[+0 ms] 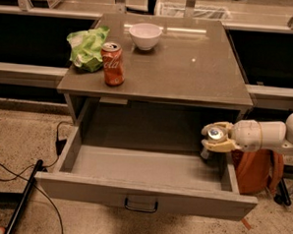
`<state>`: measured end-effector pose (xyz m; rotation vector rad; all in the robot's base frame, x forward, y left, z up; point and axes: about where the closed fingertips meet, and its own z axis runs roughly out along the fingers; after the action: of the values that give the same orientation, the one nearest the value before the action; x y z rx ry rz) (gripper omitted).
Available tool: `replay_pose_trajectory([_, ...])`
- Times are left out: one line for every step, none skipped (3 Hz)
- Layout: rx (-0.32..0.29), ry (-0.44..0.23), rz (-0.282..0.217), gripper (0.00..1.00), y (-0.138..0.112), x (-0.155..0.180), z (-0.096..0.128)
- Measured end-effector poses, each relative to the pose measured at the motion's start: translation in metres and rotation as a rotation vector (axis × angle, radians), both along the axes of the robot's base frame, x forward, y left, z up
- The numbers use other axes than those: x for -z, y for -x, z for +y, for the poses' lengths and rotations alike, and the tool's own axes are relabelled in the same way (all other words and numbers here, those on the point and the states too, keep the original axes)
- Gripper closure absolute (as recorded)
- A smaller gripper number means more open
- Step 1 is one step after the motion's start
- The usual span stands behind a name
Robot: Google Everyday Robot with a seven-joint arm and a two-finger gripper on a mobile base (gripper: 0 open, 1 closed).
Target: Place redbull can into top drawer
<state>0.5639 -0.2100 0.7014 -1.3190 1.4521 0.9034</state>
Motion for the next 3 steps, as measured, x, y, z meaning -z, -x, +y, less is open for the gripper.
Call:
replay_pose_trajectory([0.000,0.000,0.000,0.51,0.0000,0.0003,0.0001])
replay_pose_trajectory([0.000,0.000,0.000,0.29,0.0000,0.0003,0.0001])
replay_pose_trajectory([0.000,0.000,0.000,0.05,0.0000,0.0003,0.0002])
